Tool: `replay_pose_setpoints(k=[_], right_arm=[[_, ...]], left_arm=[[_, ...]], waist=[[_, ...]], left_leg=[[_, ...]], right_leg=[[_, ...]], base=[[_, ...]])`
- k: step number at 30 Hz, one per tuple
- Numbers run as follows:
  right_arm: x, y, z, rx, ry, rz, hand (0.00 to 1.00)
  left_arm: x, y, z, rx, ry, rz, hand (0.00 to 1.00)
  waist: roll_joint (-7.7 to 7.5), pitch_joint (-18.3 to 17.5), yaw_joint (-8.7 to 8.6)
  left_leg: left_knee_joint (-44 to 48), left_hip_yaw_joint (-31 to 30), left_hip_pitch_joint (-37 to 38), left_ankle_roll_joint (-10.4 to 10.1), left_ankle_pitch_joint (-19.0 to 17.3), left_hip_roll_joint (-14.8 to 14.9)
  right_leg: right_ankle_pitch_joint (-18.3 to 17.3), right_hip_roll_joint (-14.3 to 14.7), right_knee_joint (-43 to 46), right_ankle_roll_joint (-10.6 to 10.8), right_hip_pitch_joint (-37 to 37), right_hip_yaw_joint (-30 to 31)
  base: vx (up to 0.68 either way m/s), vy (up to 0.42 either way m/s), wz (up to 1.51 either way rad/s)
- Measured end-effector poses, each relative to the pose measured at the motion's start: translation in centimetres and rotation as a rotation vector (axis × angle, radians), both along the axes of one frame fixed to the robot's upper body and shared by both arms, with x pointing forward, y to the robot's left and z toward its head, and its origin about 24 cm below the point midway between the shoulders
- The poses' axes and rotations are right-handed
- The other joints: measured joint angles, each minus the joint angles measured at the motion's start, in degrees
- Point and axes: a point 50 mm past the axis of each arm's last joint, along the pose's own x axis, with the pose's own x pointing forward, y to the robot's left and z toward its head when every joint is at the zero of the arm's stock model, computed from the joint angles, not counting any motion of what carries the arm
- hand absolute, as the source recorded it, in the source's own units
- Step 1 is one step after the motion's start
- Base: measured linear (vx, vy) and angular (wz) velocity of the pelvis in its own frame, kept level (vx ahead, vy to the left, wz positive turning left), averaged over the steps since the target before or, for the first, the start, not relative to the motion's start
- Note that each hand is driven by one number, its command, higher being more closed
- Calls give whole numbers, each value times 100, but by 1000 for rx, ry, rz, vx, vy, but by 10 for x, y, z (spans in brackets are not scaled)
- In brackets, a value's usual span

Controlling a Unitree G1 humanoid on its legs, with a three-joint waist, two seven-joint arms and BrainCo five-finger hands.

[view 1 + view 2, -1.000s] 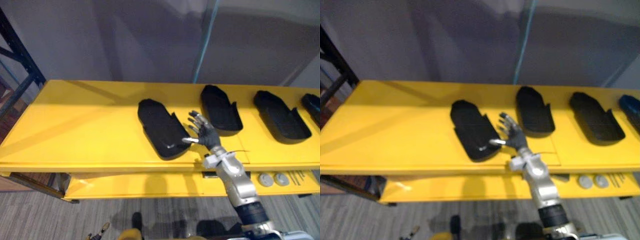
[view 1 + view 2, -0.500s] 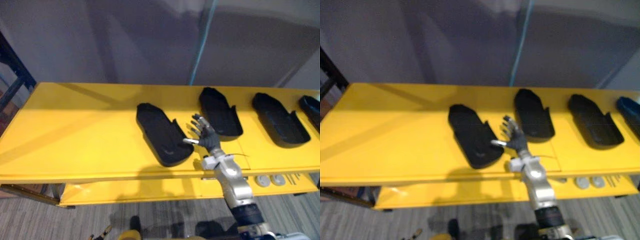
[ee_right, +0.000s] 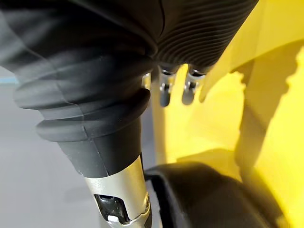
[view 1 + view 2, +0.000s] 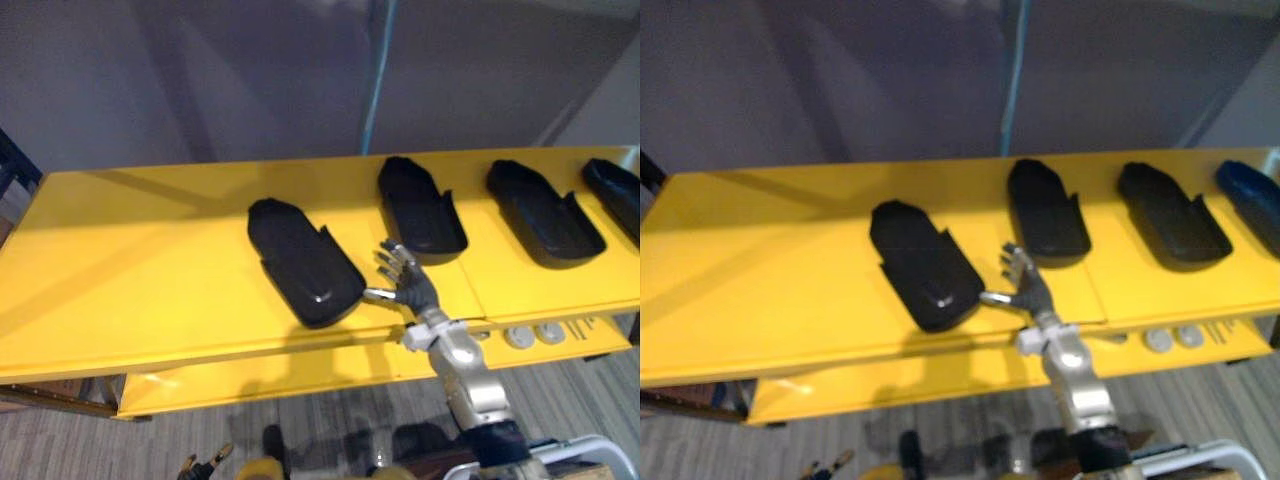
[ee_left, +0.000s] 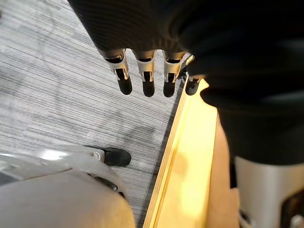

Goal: Walk over and take plastic housings, then place them on the shelf

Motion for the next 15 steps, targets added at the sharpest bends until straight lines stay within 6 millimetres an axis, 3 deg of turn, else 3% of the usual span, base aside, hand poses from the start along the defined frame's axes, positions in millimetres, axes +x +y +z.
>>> replay_pose_setpoints(k=[6,10,13,14,15], right_arm=[[-2,7,1,7,-8,64,0],[-3,12,0,14,-4,93,0],[-4,18,-1,12,8,130,0],[-5,19,-1,9,13,134,0],[-5,18,-2,6,18,132,0]], left_arm=[[2,0,0,6,5,-38,0],[-1,-2,-1,-1,19,-38,0],[-3,-2,-2,-2,25,-36,0],[-2,-5,-3,-9,26,-34,0],[-3,-7,-3,-16,25,-30,0]], waist=[[22,12,-19],[129,79,-26],[135,83,-14],[158,94,-24],[206,107,-42]], left_leg=[[-8,26,113,-17,-18,122],[-12,42,160,-31,-46,134],[-13,83,123,-46,-19,82],[-13,78,81,-48,21,47],[-13,47,72,-48,30,44]], right_leg=[[136,83,105,-127,4,125],[128,87,99,-136,35,155],[-72,39,-24,-271,32,160],[-193,14,-72,-138,13,139],[-214,26,-37,-134,-15,121]], base=[[3,17,-6],[-90,5,-7],[-137,-15,-8],[-121,-6,6],[-127,-8,9]])
